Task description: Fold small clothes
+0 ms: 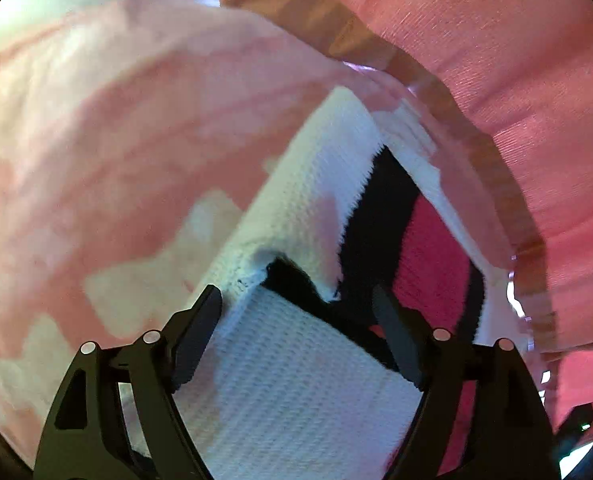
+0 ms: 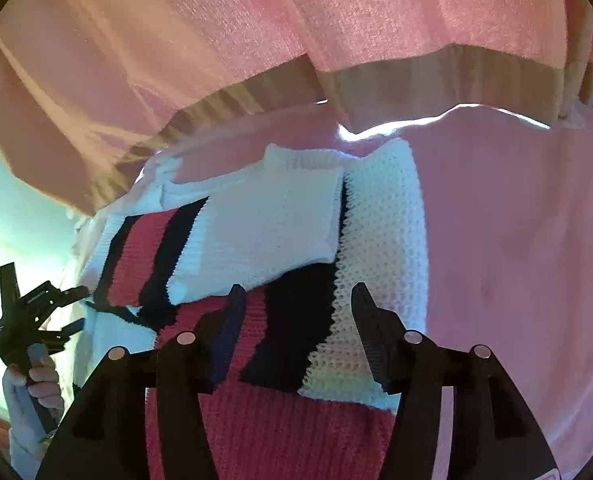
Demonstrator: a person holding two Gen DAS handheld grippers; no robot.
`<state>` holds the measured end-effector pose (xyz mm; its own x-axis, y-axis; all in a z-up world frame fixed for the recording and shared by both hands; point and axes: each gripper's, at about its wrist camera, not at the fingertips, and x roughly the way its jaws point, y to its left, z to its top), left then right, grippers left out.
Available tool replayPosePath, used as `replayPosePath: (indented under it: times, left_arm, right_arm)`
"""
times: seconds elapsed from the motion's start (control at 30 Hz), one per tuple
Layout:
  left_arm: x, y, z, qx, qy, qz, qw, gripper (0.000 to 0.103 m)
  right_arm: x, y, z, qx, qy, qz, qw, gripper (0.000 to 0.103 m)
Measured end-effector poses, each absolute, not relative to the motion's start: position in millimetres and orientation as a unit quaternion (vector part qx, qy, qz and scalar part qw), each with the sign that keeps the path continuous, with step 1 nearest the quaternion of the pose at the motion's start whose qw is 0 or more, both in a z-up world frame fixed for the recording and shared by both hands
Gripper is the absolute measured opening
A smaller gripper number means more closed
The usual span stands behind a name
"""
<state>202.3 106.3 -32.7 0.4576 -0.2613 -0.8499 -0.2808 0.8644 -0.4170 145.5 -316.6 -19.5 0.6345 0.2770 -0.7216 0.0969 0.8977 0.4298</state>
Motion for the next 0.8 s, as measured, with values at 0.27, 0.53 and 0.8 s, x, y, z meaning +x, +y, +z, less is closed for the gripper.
replayPosePath:
  times: [0.27,0.53,0.8]
  left_arm:
    - [221.1,112.6,-43.3,-0.268,0.508,0.059,0.817,0.045]
    - [218.5,120.9,-14.9,-0.251,0.474,0.051,0.842,0.021]
    - [214.4,118.0,-44.7,-0.238,0.513,0.037,0.824,0.022]
  right_arm:
    - [186.9,-307.8,-38.6,0.262,0.424,0.043,0.866,0.042]
    - [159.4,-298.3,34.0,0.241,0.33,0.078,0.909,0.005]
    - [138.2,-316.7,-25.0,0.182,0.424,0.029,0.887,0.005]
